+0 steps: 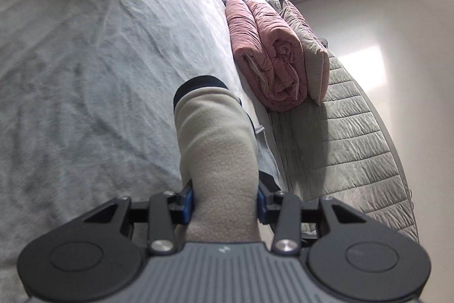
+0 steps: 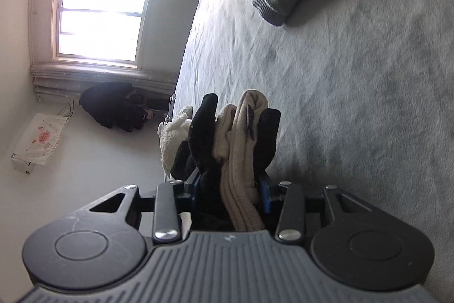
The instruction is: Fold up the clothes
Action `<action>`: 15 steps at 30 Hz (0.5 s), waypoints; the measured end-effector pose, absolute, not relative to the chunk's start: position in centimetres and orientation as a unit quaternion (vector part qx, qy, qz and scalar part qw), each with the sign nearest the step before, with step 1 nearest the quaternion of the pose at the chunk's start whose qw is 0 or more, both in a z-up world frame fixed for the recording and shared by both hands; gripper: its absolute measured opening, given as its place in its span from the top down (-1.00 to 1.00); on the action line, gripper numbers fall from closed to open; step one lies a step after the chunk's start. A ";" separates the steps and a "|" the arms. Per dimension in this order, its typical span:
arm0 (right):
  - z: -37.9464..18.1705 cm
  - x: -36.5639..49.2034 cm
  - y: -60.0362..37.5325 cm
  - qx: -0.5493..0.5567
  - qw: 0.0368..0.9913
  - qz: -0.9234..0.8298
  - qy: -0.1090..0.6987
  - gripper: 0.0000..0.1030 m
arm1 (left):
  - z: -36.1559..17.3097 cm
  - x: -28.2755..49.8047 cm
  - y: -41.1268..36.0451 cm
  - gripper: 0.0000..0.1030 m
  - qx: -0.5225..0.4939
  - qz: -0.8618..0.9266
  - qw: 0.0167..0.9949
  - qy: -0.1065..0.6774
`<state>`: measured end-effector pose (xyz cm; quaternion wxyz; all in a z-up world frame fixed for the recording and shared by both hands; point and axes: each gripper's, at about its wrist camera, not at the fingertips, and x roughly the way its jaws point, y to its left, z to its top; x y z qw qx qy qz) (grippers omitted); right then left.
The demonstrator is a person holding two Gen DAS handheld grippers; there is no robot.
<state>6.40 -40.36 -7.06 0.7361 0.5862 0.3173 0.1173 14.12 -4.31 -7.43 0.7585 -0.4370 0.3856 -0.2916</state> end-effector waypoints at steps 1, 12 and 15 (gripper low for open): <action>-6.8 6.6 -41.0 0.589 0.736 0.112 0.314 0.16 | -7.1 14.7 -5.0 0.20 -0.434 -0.294 0.759 0.386; -2.7 8.7 -48.4 0.576 0.775 0.079 0.249 0.16 | -4.6 20.3 -14.0 0.20 -0.431 -0.347 0.744 0.375; -2.0 9.7 -50.1 0.573 0.786 0.069 0.221 0.16 | -3.4 22.4 -16.9 0.20 -0.423 -0.368 0.742 0.368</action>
